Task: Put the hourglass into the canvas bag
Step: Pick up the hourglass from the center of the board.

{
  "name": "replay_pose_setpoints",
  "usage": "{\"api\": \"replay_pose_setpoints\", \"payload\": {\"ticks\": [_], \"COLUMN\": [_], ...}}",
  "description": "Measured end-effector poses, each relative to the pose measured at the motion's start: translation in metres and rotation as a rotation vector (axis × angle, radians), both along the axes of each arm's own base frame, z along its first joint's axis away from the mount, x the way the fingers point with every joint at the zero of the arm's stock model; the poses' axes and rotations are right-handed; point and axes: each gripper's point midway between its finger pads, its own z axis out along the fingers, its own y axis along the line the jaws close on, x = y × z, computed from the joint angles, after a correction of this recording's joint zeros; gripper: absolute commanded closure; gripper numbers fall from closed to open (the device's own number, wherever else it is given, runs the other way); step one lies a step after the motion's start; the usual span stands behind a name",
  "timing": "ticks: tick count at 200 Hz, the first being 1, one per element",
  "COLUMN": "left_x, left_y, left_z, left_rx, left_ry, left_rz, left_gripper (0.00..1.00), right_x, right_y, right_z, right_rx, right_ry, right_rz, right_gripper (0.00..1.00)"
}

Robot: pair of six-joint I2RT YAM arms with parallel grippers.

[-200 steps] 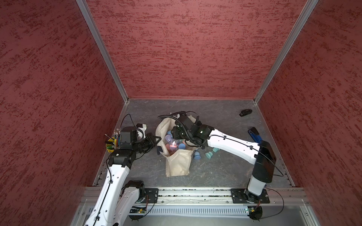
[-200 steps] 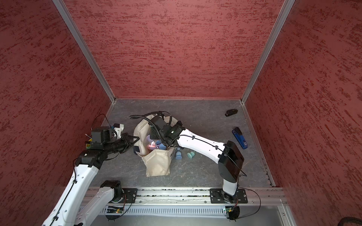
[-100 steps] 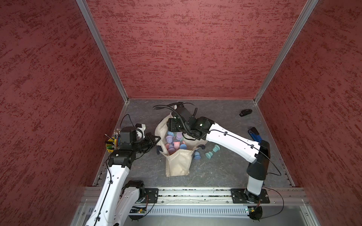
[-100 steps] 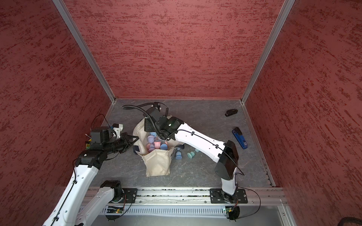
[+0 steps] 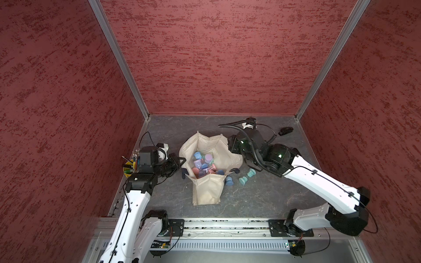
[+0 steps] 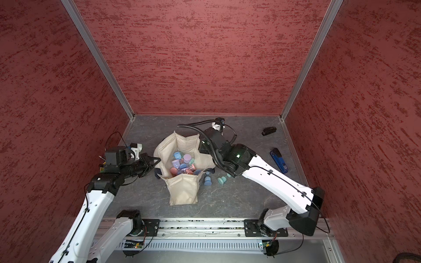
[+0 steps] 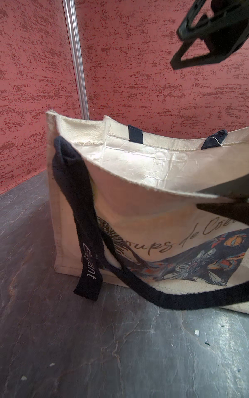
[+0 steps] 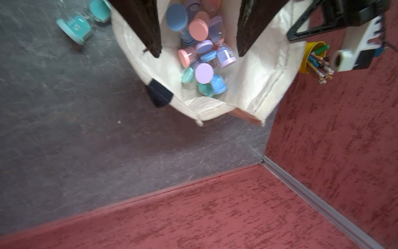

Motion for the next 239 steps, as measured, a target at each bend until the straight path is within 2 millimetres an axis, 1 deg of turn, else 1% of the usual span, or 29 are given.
{"api": "replay_pose_setpoints", "payload": {"ticks": [28,40,51,79,103,141,187,239], "left_x": [0.001,0.002,0.002,0.002,0.002,0.002,0.002,0.002], "left_y": [0.002,0.002,0.002,0.003,0.003,0.003,0.002,0.003], "left_z": [0.001,0.002,0.003,0.004,0.003,0.004,0.004,0.004], "left_rx": [0.004,0.006,0.007,0.009,0.009,0.011,0.009,0.013], "left_ry": [0.004,0.006,0.008,0.009,0.01,0.007,0.005,0.001], "left_rz": [0.011,0.014,0.015,0.017,0.017,0.013,0.007,0.005], "left_gripper": [1.0,1.0,1.0,1.0,1.0,1.0,1.0,1.0], "right_x": [-0.001,-0.004,-0.009,-0.019,-0.025,-0.031,-0.039,-0.046], "right_y": [-0.046,-0.057,-0.062,-0.065,-0.065,-0.072,-0.08,-0.075], "right_z": [-0.053,-0.071,-0.086,-0.113,-0.13,-0.157,-0.183,-0.203], "right_rx": [-0.031,-0.039,-0.041,-0.026,-0.008,0.008,0.018,0.065], "right_ry": [0.096,0.135,0.169,0.232,0.273,0.339,0.404,0.457], "right_rz": [-0.082,-0.103,-0.108,-0.11,-0.119,-0.157,-0.197,-0.196], "right_gripper": [0.46,0.46,0.46,0.46,0.46,0.46,0.43,0.42]}}
